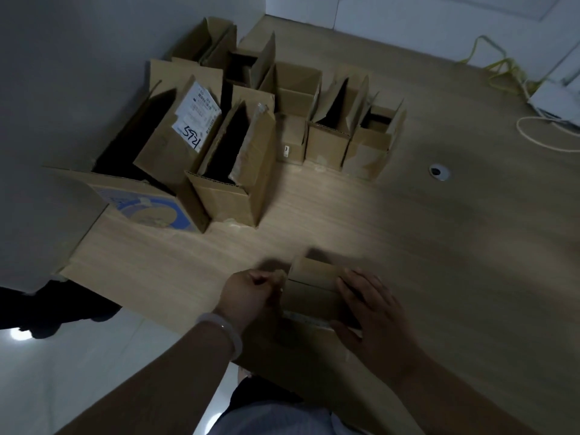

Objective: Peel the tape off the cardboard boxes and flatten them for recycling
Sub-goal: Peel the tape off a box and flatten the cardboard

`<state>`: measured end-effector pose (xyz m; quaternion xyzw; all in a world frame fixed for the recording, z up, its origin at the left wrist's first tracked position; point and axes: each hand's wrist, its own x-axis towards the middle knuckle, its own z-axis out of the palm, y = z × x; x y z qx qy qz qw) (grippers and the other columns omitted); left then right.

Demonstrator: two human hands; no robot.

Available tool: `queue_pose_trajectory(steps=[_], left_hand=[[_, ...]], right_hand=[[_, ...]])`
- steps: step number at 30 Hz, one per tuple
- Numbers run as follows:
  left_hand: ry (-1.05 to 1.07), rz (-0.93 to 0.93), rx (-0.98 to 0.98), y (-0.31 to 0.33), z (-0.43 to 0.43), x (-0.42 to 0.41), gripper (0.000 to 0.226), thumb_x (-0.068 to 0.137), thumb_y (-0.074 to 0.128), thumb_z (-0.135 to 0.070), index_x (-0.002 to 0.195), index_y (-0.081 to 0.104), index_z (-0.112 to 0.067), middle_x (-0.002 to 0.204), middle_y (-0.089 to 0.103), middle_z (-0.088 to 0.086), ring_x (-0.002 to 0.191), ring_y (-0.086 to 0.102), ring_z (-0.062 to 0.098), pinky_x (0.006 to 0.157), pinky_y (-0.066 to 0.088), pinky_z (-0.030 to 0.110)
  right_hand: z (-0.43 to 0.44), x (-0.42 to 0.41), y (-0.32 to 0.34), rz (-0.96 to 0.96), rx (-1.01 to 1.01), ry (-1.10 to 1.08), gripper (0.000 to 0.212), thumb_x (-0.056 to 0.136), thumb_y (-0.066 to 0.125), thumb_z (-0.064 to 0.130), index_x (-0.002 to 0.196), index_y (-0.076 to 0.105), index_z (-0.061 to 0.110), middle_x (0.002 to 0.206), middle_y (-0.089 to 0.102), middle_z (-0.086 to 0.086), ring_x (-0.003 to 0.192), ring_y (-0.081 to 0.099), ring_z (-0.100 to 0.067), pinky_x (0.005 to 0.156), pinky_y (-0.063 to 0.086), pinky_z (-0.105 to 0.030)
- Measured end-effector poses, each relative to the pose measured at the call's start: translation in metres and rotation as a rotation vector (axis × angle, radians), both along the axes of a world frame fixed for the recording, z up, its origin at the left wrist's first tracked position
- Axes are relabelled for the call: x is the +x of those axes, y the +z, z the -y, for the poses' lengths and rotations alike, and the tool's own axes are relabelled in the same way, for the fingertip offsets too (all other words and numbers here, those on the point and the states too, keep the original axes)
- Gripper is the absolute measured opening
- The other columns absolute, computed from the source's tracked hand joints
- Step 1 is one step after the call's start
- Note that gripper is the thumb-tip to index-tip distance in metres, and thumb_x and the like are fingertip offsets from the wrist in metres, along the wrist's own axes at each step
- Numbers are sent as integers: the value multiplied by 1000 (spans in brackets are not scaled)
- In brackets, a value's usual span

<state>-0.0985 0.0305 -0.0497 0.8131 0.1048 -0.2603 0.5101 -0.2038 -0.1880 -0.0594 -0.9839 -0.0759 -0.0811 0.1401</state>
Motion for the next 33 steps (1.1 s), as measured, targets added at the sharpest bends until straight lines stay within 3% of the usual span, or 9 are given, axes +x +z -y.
queue_pose_trajectory(steps=[4, 7, 12, 15, 17, 20, 24, 27, 33], left_hand=[[12, -190, -280, 10, -10, 7, 19, 95, 54, -14, 98, 71, -22, 86, 71, -7, 79, 67, 7, 58, 52, 16], [-77, -219, -338, 15, -17, 18, 19, 90, 59, -7, 102, 70, -19, 93, 72, -1, 81, 69, 10, 61, 54, 18], [-158, -251, -261, 6, -8, 32, 29, 88, 64, -10, 117, 63, -10, 110, 67, 11, 101, 65, 24, 82, 57, 36], [-207, -159, -134, -6, -9, 38, 13, 87, 67, -16, 100, 67, -14, 101, 69, 9, 91, 66, 20, 79, 57, 38], [-199, -41, -4, -12, -8, 43, 3, 87, 67, -16, 90, 67, -16, 96, 70, 9, 84, 63, 19, 78, 55, 33], [-206, 170, 201, -17, -11, 57, 16, 91, 63, -17, 103, 72, -13, 103, 71, 6, 81, 56, 10, 63, 38, 15], [-294, 285, 339, -19, -17, 75, 20, 89, 65, -20, 108, 71, -15, 108, 70, 7, 97, 62, 22, 74, 37, 20], [-315, 309, 391, -20, -15, 79, 16, 82, 73, -20, 95, 67, -12, 95, 70, 9, 92, 63, 28, 77, 45, 30], [-439, 362, 420, -19, -7, 75, 21, 87, 67, -18, 106, 73, -12, 111, 67, 11, 101, 62, 25, 84, 44, 26]], right_hand=[[-6, 0, -2, 4, -9, -60, 61, 86, 52, 52, 132, 57, 13, 139, 51, -7, 130, 46, -28, 105, 41, -48], [-12, 1, -2, -14, -35, -102, 63, 86, 49, 55, 135, 55, 15, 140, 51, -6, 131, 43, -27, 107, 38, -44], [-18, 1, 0, 7, -4, -147, 62, 86, 52, 53, 133, 57, 13, 140, 52, -9, 130, 46, -28, 107, 40, -45], [-20, -1, 5, -9, -19, -167, 63, 86, 52, 55, 134, 56, 15, 140, 51, -6, 131, 45, -25, 108, 35, -41], [-19, -3, 6, -39, -27, -190, 65, 85, 50, 58, 136, 55, 18, 141, 50, -4, 132, 43, -23, 109, 31, -37], [-17, -9, 6, -97, -7, -297, 70, 79, 54, 63, 137, 53, 24, 144, 47, -3, 133, 43, -23, 108, 35, -37], [-11, -14, 10, -178, 18, -412, 78, 69, 60, 65, 139, 46, 34, 149, 39, -7, 136, 39, -27, 107, 34, -40], [-4, -15, 14, -166, 114, -395, 76, 67, 66, 57, 136, 45, 33, 147, 41, -6, 135, 40, -27, 109, 30, -40], [16, -21, 15, -58, 118, -364, 65, 67, 79, 40, 125, 58, 18, 141, 48, -7, 137, 38, -27, 110, 35, -43]])
